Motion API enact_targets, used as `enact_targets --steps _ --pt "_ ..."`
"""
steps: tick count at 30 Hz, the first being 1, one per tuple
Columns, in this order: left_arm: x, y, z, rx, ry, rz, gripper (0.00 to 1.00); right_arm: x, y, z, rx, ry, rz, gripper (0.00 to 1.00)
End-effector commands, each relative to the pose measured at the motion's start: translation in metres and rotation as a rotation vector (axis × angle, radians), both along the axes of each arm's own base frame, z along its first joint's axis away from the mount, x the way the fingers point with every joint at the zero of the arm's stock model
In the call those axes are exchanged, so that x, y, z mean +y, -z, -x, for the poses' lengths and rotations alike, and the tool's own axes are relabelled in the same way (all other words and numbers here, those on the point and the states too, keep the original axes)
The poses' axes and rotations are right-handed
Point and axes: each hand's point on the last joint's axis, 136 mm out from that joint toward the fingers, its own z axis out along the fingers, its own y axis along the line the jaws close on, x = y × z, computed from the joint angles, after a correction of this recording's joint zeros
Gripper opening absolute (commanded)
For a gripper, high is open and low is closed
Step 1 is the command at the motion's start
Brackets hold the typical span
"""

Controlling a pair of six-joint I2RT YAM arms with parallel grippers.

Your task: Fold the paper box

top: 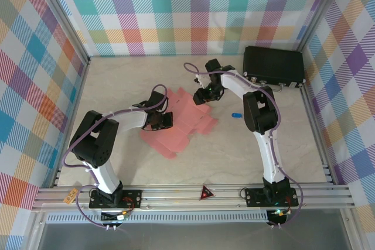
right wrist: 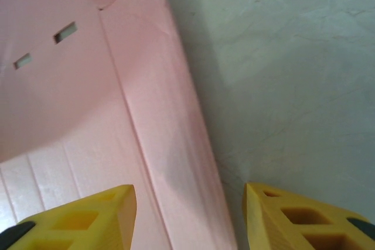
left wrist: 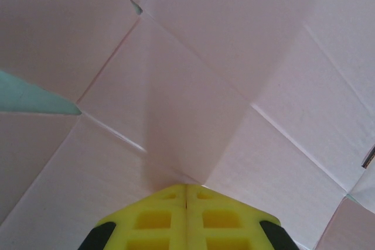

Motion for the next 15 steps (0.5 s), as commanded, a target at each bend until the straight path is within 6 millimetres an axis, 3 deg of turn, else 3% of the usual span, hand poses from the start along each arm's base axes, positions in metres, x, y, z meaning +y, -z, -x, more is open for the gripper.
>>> enact_targets --steps 1,15 --pt "0.009 0.023 0.021 0.076 -0.005 -0.058 0.0 0.011 -0.003 0.011 0.048 -0.064 -0.061 0.51" --pt "0.006 0.023 0.02 0.077 -0.001 -0.062 0.0 0.014 -0.026 0.015 0.006 -0.126 -0.094 0.42"
